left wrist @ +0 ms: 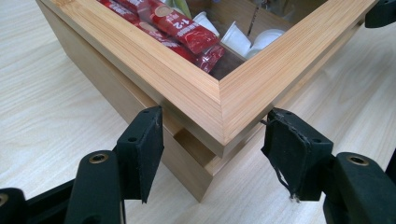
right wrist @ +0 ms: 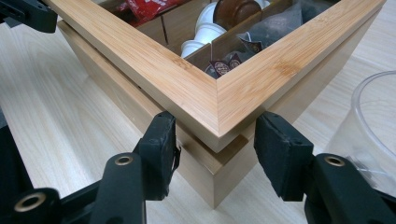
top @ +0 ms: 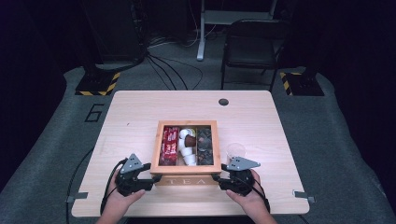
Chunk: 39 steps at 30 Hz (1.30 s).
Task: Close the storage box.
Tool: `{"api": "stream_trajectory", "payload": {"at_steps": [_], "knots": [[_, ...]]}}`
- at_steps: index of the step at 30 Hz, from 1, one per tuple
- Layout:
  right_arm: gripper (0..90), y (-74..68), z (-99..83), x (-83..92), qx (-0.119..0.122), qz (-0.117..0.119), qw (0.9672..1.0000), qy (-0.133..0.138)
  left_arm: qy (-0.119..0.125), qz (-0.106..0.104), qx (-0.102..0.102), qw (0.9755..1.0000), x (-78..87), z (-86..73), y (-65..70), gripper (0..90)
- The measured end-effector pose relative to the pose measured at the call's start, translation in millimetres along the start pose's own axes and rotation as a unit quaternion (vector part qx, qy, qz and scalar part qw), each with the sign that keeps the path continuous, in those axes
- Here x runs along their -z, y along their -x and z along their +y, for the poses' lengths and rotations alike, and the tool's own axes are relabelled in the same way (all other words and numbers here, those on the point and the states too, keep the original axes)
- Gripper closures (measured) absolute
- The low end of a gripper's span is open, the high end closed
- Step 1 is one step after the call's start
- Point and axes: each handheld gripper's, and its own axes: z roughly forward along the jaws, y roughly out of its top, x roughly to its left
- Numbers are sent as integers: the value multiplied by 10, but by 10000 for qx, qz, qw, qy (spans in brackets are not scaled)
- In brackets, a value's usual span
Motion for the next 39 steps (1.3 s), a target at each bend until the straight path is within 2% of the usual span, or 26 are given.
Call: {"api": "stream_trajectory", "payload": {"at_steps": [2, 4, 6, 8, 13, 14, 17, 18, 23, 25, 31, 32, 35, 39], "knots": [[482, -3, -2, -4, -16, -7, 10000, -30, -22, -26, 41, 10000, -7, -1, -5, 363], [476, -1, -4, -12, 5, 11, 10000, -56, 57, -103, 117, 9999, 12, 7, -19, 327], [463, -5, -12, -31, 37, 6, 9998, -193, 189, -116, 203, 9995, 41, 15, -39, 322], [453, -18, -23, -49, 110, -61, 9995, -299, 203, -136, 315, 9992, 47, 5, -61, 322], [437, -26, -22, -53, 119, -79, 9994, -317, 190, -111, 373, 9991, 43, -11, -97, 317], [434, -26, -20, -56, 139, -81, 9993, -331, 192, -94, 328, 9992, 43, -10, -98, 313], [386, -26, -23, -66, 97, -16, 9994, -320, 128, -99, 279, 9995, 45, -8, -98, 306], [367, -25, -23, -69, 76, -9, 9994, -346, 163, -86, 319, 9993, 41, -9, -94, 299], [314, -27, 24, 14, 59, -144, 9999, -12, 133, -80, 307, 9994, 38, -16, -105, 281], [314, -8, 31, 31, 15, -100, 9999, 69, 142, -75, 308, 9994, 37, -14, -102, 281], [321, 34, 32, 42, -43, -128, 9999, 82, 237, -40, 368, 9990, 37, -7, -95, 281], [323, 40, 39, 45, -1, -122, 9999, 109, 232, -55, 376, 9990, 44, -4, -100, 281], [333, 39, 61, 58, -78, -101, 9997, 195, 248, -58, 402, 9989, 64, 1, -119, 283], [343, 52, 79, 90, -114, -113, 9995, 265, 342, 28, 431, 9985, 106, 12, -140, 286]]}}
